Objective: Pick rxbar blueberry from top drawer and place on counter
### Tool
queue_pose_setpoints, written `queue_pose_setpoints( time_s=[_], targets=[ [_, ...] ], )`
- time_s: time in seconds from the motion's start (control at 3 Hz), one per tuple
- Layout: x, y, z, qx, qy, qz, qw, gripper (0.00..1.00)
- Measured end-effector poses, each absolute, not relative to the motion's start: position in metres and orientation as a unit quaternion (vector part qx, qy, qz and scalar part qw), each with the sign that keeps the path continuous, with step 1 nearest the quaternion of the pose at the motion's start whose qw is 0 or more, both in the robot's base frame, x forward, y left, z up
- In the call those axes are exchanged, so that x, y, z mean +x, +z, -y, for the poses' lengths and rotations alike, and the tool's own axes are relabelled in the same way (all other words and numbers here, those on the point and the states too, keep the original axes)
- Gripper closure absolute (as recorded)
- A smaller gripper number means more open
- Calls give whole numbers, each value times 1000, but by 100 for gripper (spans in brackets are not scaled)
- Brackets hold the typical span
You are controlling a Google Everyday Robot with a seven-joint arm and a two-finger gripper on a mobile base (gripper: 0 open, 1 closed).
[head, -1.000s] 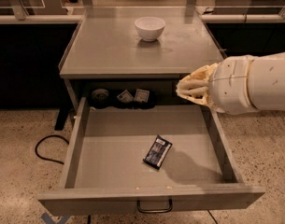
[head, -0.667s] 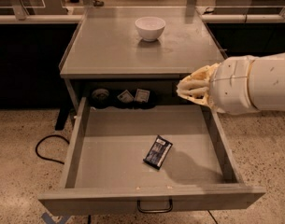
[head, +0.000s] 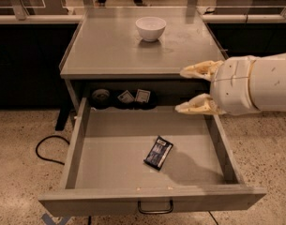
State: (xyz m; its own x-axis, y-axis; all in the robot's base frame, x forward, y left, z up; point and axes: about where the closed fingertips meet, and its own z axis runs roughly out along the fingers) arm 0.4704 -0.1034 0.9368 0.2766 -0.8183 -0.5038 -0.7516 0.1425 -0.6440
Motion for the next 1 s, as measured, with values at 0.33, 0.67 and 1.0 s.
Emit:
queue_pose_setpoints(
  time_s=[0.33,0.67,1.0],
  targets=[
    [470,937,103,-654,-36,-600,459,0],
    [470,937,103,-654,-36,-600,459,0],
    [475,933,103,-672,-51,-603,427,0]
  ],
)
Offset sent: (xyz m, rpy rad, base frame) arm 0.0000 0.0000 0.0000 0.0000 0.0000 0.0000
